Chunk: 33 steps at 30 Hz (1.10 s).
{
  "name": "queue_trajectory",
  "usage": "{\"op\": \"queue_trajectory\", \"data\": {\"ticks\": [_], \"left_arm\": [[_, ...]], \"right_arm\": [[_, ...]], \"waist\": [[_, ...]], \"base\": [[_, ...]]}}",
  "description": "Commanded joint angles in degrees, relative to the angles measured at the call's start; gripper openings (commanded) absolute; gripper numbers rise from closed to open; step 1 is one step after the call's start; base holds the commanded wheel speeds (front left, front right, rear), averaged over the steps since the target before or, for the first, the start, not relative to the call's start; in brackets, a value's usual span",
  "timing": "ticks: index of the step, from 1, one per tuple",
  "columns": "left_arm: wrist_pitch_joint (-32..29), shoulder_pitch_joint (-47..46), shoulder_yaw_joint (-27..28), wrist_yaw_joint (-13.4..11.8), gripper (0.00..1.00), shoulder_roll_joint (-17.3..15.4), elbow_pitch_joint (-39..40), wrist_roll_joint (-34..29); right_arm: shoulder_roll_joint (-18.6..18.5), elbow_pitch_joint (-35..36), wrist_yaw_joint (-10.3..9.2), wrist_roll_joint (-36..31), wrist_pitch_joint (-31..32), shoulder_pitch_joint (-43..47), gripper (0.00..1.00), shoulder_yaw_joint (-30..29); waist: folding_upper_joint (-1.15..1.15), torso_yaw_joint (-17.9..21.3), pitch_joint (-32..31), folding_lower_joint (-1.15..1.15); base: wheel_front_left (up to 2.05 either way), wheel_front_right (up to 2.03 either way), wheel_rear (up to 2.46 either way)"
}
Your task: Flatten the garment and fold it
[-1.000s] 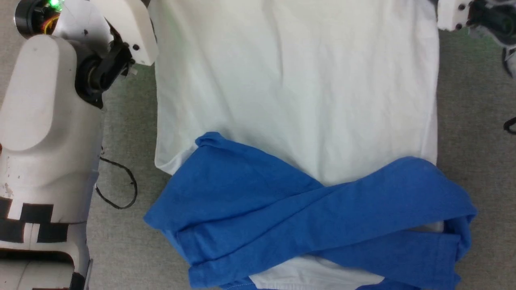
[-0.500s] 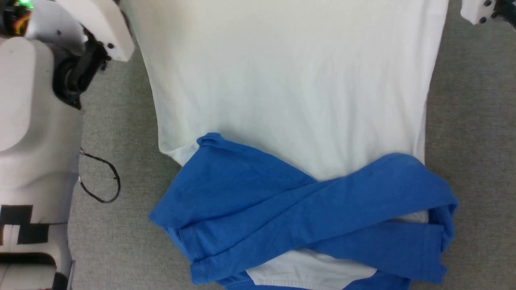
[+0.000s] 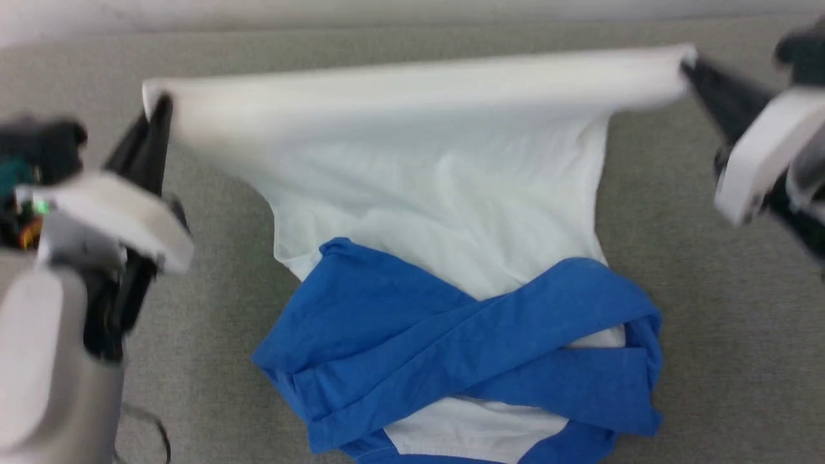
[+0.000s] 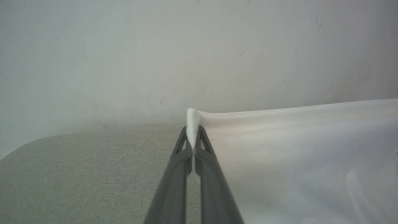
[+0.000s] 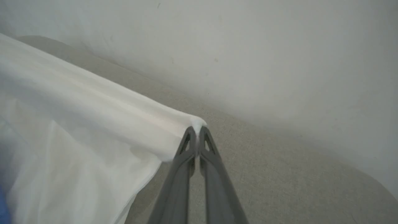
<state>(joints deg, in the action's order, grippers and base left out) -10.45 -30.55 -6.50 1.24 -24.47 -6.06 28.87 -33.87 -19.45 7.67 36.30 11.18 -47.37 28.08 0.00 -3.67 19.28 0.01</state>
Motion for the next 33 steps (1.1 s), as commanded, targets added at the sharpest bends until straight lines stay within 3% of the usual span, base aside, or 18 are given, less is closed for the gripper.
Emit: {"op": "queue_trajectory", "data": {"ticks": [1, 8, 15, 21, 28, 30, 31, 32, 33], "left_arm": [[0.4, 4.3, 1.5, -1.9, 0.00, -0.8, 2.2, 0.5], [0.2, 24.6, 4.2, -7.5, 0.00, 0.2, 15.7, 1.2], [-1.1, 39.1, 2.6, -10.5, 0.00, 3.6, 22.2, 2.6], [-2.2, 44.7, 0.8, -11.4, 0.00, 5.1, 19.1, 3.3], [-3.6, 47.3, -1.2, -9.6, 0.02, 6.4, 13.4, 6.2], [-3.9, 48.0, -1.4, -9.5, 0.42, 6.8, 11.9, 6.9], [-4.3, 48.4, -1.7, -9.4, 0.71, 6.8, 11.1, 7.1], [-4.6, 48.7, -1.9, -9.3, 1.00, 7.0, 10.6, 7.5], [-5.0, 49.0, -2.2, -9.1, 1.00, 6.9, 10.1, 7.6]], "right_arm": [[-1.3, 1.9, -0.19, -0.4, 0.8, 4.1, 0.00, -1.3], [-0.3, 17.2, -0.19, -2.9, 7.4, 25.3, 0.00, -8.9], [5.7, 29.1, -0.19, -5.9, 15.3, 44.5, 0.00, -18.2], [13.1, 31.4, -0.19, -7.0, 18.3, 55.3, 0.00, -22.6], [19.5, 29.5, -0.19, -8.1, 20.4, 62.6, 0.00, -23.9], [20.1, 28.2, -0.19, -9.2, 20.3, 63.6, 0.01, -23.9], [20.6, 27.2, -0.19, -9.2, 20.2, 64.0, 0.24, -23.8], [20.9, 26.4, -0.19, -9.3, 20.2, 64.5, 0.24, -23.5], [21.0, 25.8, -0.19, -9.4, 19.9, 64.8, 0.65, -23.2]], "waist": [[0.00, 2.3, -6.3, -0.01], [0.00, 2.9, -9.8, -0.01], [0.00, 3.4, -10.2, -0.01], [0.00, 3.6, -10.0, -0.01], [0.00, 4.5, -10.4, -0.01], [0.00, 5.0, -10.9, -0.01], [0.00, 5.1, -11.2, -0.01], [0.00, 5.1, -11.5, -0.01], [0.00, 5.0, -11.8, -0.01]], "base": [[0.00, 0.00, 0.00], [0.00, 0.00, 0.00], [0.00, 0.00, 0.00], [0.00, 0.00, 0.00], [0.00, 0.00, 0.00], [0.00, 0.00, 0.00], [0.00, 0.00, 0.00], [0.00, 0.00, 0.00], [0.00, 0.00, 0.00]]}}
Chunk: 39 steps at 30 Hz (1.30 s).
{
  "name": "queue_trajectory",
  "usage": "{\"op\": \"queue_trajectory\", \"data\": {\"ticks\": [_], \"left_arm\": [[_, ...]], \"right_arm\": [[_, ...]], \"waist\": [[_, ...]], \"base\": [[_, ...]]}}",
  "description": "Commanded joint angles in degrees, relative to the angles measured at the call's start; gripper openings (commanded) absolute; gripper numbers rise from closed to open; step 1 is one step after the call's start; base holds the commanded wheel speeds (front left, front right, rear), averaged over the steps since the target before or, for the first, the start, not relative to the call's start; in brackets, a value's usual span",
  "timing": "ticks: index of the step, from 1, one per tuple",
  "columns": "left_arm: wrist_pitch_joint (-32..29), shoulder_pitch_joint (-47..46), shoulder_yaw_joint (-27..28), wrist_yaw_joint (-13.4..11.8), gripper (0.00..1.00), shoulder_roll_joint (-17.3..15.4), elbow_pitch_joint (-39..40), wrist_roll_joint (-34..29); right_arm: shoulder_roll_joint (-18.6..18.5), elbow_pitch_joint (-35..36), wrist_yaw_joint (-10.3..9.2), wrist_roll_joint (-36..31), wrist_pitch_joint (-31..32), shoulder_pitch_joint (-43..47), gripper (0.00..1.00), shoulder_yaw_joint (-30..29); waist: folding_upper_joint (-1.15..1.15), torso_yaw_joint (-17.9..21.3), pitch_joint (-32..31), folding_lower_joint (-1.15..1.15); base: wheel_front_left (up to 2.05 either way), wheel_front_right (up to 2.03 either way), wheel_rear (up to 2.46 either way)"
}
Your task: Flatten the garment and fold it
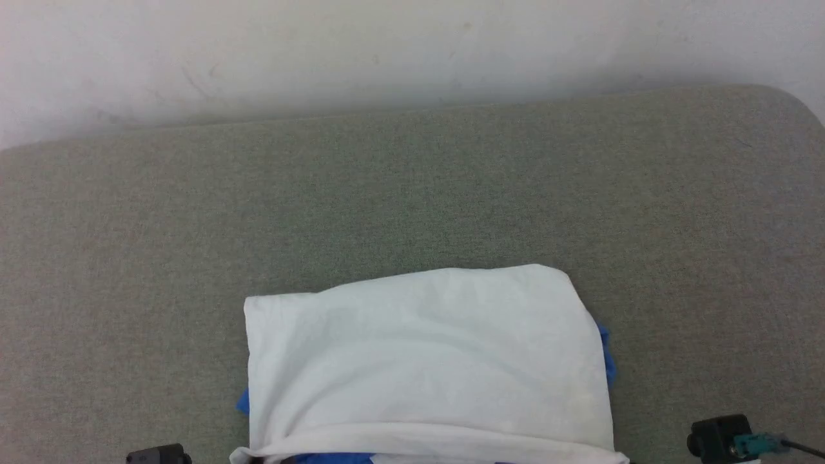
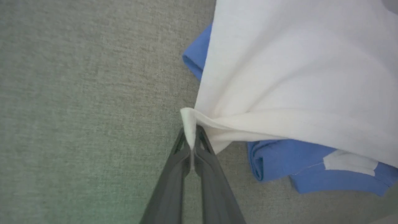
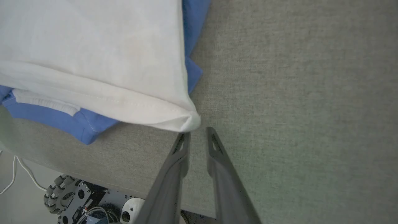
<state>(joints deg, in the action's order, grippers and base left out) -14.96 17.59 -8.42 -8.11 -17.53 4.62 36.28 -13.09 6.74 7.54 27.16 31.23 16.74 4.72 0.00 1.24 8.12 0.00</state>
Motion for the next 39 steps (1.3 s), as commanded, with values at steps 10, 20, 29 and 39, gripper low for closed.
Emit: {"op": "queue_trajectory", "data": {"ticks": [10, 20, 29, 39], "left_arm": [[4.3, 3.0, 2.5, -1.8, 1.00, -0.8, 0.9, -1.5], [22.3, -2.4, 4.9, -1.1, 1.00, 0.3, 5.7, -7.7], [29.5, -6.8, 1.0, 0.8, 1.00, 2.6, 5.6, -15.1], [29.9, -9.0, 0.0, 2.1, 1.00, 5.9, 6.2, -18.6]], "right_arm": [[1.8, 4.3, -0.05, 1.5, -5.0, 4.1, 1.00, -3.1], [0.5, 7.7, -0.05, 1.7, -5.1, -0.9, 1.00, -9.5], [-1.8, -5.6, -0.05, 3.6, -0.6, -9.3, 1.00, -5.2], [0.0, -20.1, -0.05, 8.5, 1.5, -17.5, 1.00, 2.3]], "waist": [[0.00, -1.6, -3.3, 0.00], [0.00, -4.1, -3.6, 0.00], [0.00, -8.2, -3.3, 0.00], [0.00, -10.1, -1.9, 0.00]], "base": [[0.00, 0.00, 0.00], [0.00, 0.00, 0.00], [0.00, 0.00, 0.00], [0.00, 0.00, 0.00]]}}
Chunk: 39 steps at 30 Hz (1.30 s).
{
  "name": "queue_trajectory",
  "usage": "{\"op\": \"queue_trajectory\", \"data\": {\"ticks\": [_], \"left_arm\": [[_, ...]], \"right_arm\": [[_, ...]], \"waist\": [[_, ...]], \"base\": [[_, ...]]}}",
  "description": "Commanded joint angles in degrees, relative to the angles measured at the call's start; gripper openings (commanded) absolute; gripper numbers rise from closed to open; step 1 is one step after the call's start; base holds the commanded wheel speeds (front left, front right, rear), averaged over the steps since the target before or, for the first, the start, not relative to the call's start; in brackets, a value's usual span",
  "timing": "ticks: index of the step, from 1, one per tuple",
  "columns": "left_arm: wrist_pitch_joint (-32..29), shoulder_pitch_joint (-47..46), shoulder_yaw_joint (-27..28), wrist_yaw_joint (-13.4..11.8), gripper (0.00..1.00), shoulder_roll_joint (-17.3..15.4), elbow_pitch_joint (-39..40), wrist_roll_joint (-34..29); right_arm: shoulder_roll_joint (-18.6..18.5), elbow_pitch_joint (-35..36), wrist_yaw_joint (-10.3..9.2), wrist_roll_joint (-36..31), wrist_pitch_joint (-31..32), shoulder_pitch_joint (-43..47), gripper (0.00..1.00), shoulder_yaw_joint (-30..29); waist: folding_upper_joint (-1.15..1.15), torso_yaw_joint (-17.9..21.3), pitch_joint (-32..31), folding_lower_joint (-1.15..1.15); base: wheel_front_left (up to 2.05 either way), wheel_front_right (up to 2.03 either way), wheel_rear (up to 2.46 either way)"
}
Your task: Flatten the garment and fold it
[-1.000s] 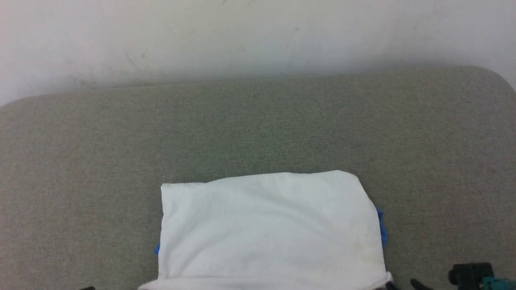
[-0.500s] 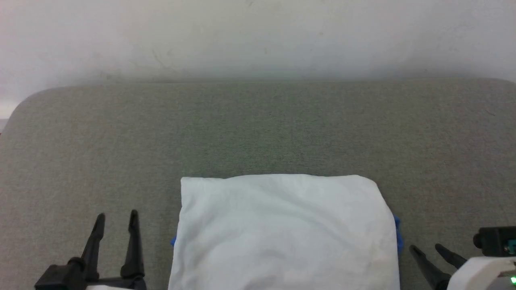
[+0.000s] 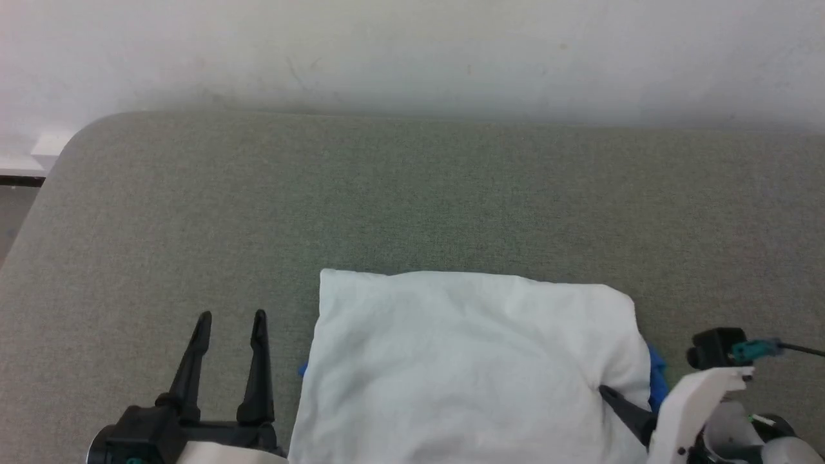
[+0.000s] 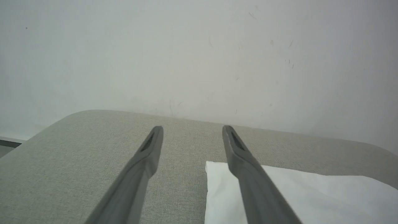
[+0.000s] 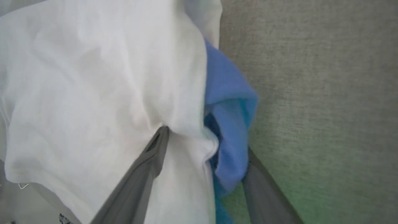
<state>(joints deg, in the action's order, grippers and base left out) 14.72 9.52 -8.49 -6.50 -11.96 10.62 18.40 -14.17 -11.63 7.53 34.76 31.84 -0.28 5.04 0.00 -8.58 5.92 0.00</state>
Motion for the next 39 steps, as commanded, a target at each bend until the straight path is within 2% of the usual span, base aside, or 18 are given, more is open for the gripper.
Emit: {"op": "queue_trajectory", "data": {"ticks": [1, 3, 4, 5, 6, 7, 8, 12, 15, 18, 24, 29, 31, 34, 39], "left_arm": [[0.3, -1.1, 0.2, 0.6, 1.00, 0.5, 0.2, -0.9], [0.3, -1.1, 0.4, 0.8, 1.00, 0.7, 0.0, -1.4], [0.3, -1.1, 0.5, 0.9, 1.00, 0.9, 0.0, -1.6], [0.3, -1.1, 0.5, 0.9, 1.00, 0.9, 0.0, -1.6], [0.3, -1.1, 0.6, 0.9, 1.00, 1.0, -0.1, -1.7], [0.3, -1.1, 0.7, 1.0, 1.00, 1.1, -0.1, -1.9], [0.3, -1.0, 0.7, 1.1, 1.00, 1.1, -0.3, -2.0], [0.3, -0.7, 0.9, 1.0, 1.00, 0.9, -1.0, -2.9], [0.3, -0.4, 1.3, 0.0, 1.00, 0.6, -1.7, -3.8], [0.3, -0.1, 1.7, -0.8, 1.00, 0.7, -1.9, -4.1], [0.3, 0.3, 1.9, -1.7, 1.00, 0.5, -1.8, -4.7], [0.3, 0.1, 1.8, -1.9, 1.00, 0.4, -1.8, -4.9], [0.3, -0.1, 1.7, -1.9, 1.00, 0.4, -1.8, -4.9], [0.3, -0.3, 1.7, -1.9, 1.00, 0.4, -2.0, -4.9], [0.3, -0.7, 1.4, -1.8, 1.00, 0.3, -2.4, -4.8]], "right_arm": [[1.2, -2.4, -0.04, 1.4, 1.0, -1.0, 1.00, 3.3], [1.6, -3.7, -0.04, 3.1, 1.7, -1.5, 1.00, 5.3], [1.4, -4.1, -0.04, 3.4, 1.9, -1.9, 0.87, 6.3], [1.4, -4.1, -0.04, 3.4, 1.9, -1.9, 0.87, 6.3], [1.4, -4.6, -0.04, 3.9, 2.1, -2.2, 0.40, 7.1], [1.3, -5.1, -0.04, 4.4, 2.4, -2.4, 0.13, 7.7], [1.2, -5.4, -0.04, 4.7, 2.4, -2.7, 0.00, 8.2], [0.2, -5.2, -0.04, 5.7, 2.3, -3.9, 0.00, 9.3], [-0.5, -3.2, -0.04, 7.3, 1.1, -4.2, 0.00, 8.7], [-2.6, -0.6, -0.04, 7.2, -0.2, -3.8, 0.00, 7.2], [-6.6, 2.9, -0.04, 6.3, -0.6, -0.1, 0.00, -0.6], [-7.4, 4.9, -0.04, 4.7, 1.5, 3.9, 0.00, -9.5], [-6.6, 5.7, -0.04, 4.8, 2.9, 5.0, 0.00, -12.8], [-1.8, 8.3, -0.04, 11.9, 6.8, 4.9, 0.00, -15.2], [3.6, 13.0, -0.04, 22.6, 14.4, 2.9, 0.00, -12.7]], "waist": [[0.00, -0.3, 0.4, 0.00], [0.00, -0.1, 0.4, 0.00], [0.00, 0.0, 0.4, 0.00], [0.00, 0.0, 0.4, 0.00], [0.00, 0.1, 0.4, 0.00], [0.00, 0.2, 0.3, 0.00], [0.00, 0.4, 0.2, 0.00], [0.00, 1.1, -0.2, 0.00], [0.00, 1.7, -0.5, 0.00], [0.00, 2.3, -0.8, 0.00], [0.00, 3.4, -0.7, 0.00], [0.00, 3.9, -0.3, 0.00], [0.00, 3.9, -0.3, 0.00], [0.00, 4.0, -0.3, 0.00], [0.00, 4.3, -0.6, 0.00]], "base": [[0.00, 0.00, 0.00], [0.00, 0.00, 0.00], [0.00, 0.00, 0.00], [0.00, 0.00, 0.00], [0.00, 0.00, 0.00], [0.00, 0.00, 0.00], [0.00, 0.00, 0.00], [0.00, 0.00, 0.00], [0.00, 0.00, 0.00], [0.00, 0.00, 0.00], [0.00, 0.00, 0.00], [0.00, 0.00, 0.00], [0.00, 0.00, 0.00], [0.00, 0.00, 0.00], [0.00, 0.00, 0.00]]}}
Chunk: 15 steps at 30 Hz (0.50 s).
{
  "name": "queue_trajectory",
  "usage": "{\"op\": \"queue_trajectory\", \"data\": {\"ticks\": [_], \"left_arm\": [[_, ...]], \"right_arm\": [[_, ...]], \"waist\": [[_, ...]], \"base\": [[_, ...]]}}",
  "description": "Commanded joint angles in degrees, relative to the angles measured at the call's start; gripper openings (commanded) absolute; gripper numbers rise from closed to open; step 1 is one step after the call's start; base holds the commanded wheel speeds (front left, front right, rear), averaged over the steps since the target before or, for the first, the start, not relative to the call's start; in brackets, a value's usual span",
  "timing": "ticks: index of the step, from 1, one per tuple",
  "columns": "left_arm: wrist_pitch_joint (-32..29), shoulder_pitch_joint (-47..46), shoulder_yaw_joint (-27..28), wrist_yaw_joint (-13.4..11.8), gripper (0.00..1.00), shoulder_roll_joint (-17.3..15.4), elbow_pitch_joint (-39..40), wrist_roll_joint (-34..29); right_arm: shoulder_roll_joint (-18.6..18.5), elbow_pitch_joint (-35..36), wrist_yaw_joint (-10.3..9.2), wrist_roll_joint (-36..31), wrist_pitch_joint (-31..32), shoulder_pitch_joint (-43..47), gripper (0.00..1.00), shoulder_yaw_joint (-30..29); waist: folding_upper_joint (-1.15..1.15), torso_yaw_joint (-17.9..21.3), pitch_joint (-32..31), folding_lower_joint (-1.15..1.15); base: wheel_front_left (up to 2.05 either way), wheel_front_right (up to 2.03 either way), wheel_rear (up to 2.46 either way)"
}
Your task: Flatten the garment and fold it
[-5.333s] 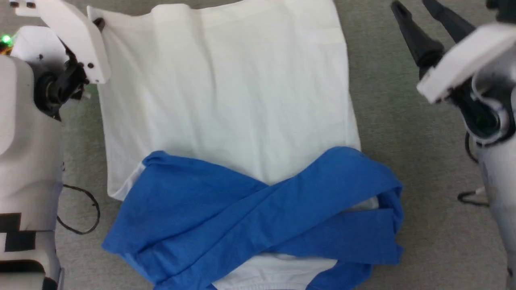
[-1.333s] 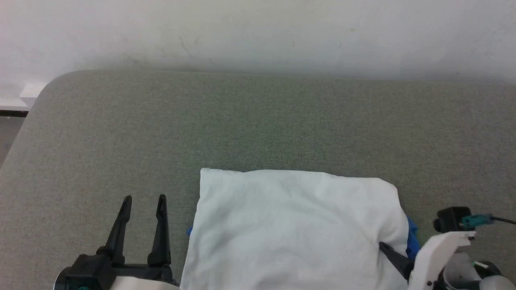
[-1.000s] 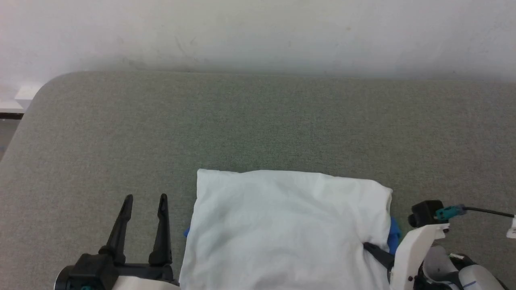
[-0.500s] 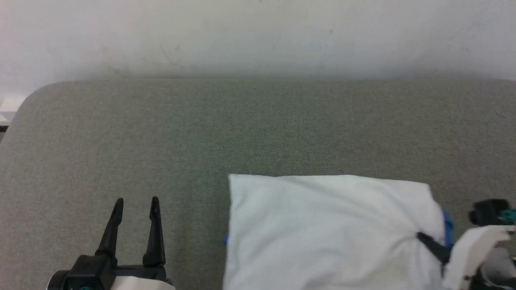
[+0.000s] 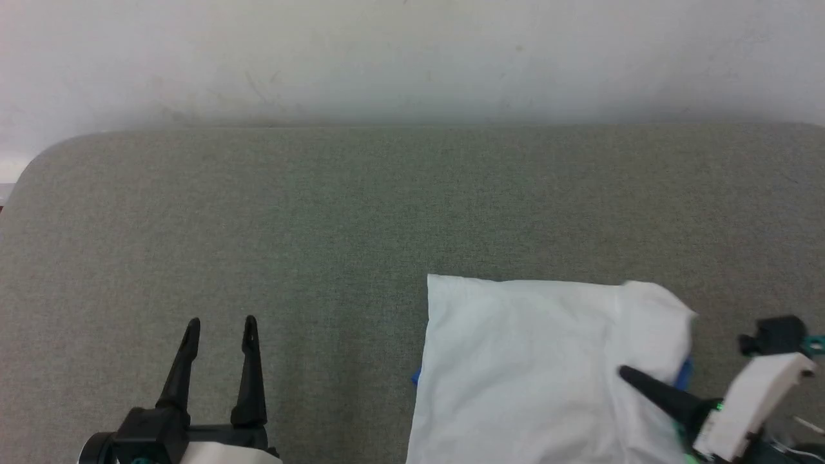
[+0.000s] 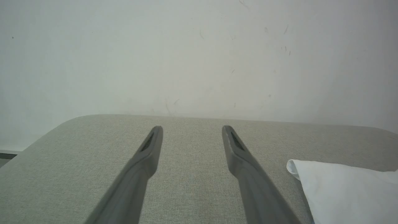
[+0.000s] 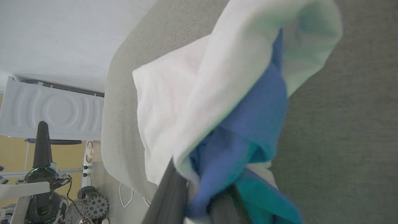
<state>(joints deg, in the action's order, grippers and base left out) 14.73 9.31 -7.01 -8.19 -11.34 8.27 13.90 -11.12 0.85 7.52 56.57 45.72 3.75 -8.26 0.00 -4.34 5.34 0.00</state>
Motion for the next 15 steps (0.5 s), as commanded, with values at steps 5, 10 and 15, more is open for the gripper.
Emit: {"op": "queue_trajectory", "data": {"ticks": [5, 10, 15], "left_arm": [[0.3, -1.2, -0.6, 0.3, 1.00, -0.5, -0.3, -0.4], [0.3, -2.2, -1.4, 0.8, 1.00, -0.3, -0.5, -0.4], [0.3, -2.8, -1.9, 1.0, 1.00, 0.1, -0.9, -0.3]], "right_arm": [[5.1, 1.4, -0.03, 5.6, 2.9, -4.8, 0.00, 6.6], [7.1, -3.2, -0.03, 4.0, -0.5, -9.0, 0.00, 14.5], [7.7, -10.8, -0.03, 0.7, -5.4, -11.8, 0.46, 21.8]], "waist": [[0.00, -0.4, -0.1, 0.00], [0.00, -1.9, 0.4, 0.00], [0.00, -3.6, 0.8, 0.00]], "base": [[0.00, 0.00, 0.00], [0.00, 0.00, 0.00], [0.00, 0.00, 0.00]]}}
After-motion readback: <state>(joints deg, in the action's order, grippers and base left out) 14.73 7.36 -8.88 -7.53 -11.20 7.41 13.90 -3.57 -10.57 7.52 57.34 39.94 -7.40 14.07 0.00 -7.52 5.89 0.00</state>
